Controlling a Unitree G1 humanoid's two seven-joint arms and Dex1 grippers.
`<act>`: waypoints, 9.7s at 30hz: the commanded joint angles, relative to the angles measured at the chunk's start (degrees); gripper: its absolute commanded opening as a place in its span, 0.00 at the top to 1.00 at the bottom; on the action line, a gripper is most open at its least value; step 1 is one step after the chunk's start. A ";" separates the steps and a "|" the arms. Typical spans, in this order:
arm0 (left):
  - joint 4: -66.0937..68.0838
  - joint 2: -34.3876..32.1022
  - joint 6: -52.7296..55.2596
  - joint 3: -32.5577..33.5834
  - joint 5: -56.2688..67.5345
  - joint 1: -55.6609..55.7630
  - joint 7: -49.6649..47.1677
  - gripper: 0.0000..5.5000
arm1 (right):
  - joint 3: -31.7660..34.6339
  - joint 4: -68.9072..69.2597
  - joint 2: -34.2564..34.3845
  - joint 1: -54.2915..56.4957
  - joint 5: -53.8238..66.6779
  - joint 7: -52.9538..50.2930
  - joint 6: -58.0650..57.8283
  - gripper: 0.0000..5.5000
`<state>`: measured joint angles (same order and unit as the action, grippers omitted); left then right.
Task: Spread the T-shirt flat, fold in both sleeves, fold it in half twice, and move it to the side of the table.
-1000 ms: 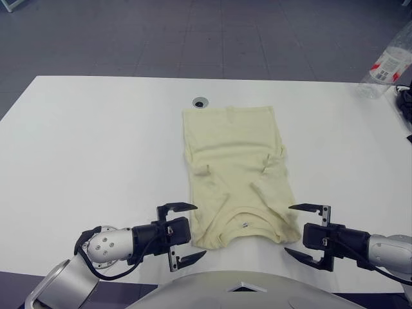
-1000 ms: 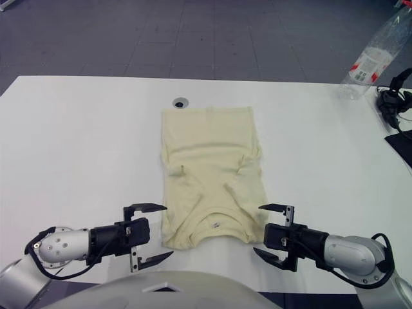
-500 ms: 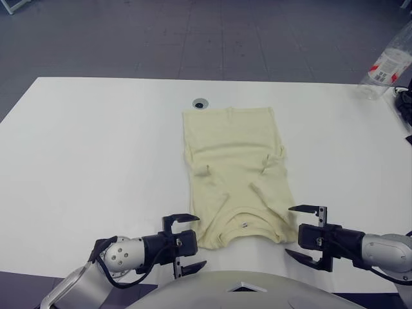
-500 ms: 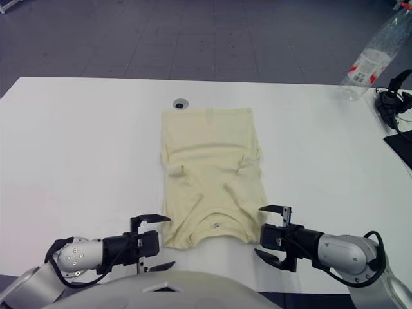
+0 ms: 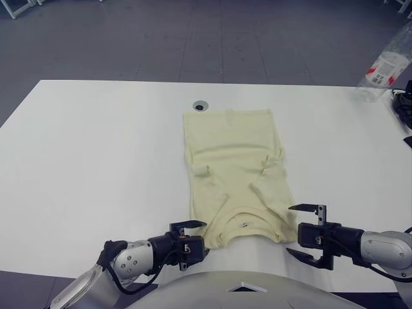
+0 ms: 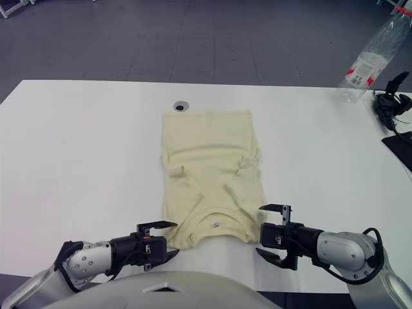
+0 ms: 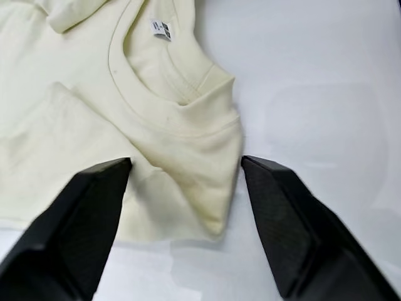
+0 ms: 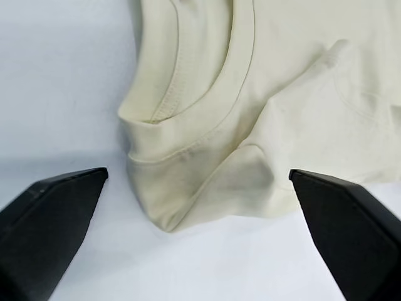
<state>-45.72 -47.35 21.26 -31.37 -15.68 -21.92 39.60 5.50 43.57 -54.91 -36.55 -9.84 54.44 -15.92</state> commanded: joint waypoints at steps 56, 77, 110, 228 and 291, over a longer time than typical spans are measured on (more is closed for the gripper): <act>-10.51 -2.31 -0.96 16.84 10.99 -8.65 6.79 1.00 | -1.58 -8.04 -10.25 14.03 7.68 12.87 14.84 0.99; -10.72 -5.80 -15.81 68.58 55.62 -26.71 29.51 1.00 | 36.66 0.73 -11.79 0.99 39.53 36.76 15.65 0.99; 50.66 13.18 -22.71 15.75 14.60 43.20 9.16 1.00 | -22.47 -53.62 2.73 67.12 7.65 23.09 9.94 0.99; -14.26 -2.30 -29.43 73.40 34.02 -38.14 49.06 1.00 | 20.23 1.59 -14.28 17.51 32.46 31.32 -0.73 0.99; 16.43 -11.01 7.61 26.16 43.71 33.79 11.83 1.00 | -7.59 -25.17 -9.89 50.26 24.80 22.63 0.06 0.99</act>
<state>-33.13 -59.41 29.78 -2.36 31.80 9.30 50.66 1.05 21.03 -66.59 9.09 16.77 77.32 -15.49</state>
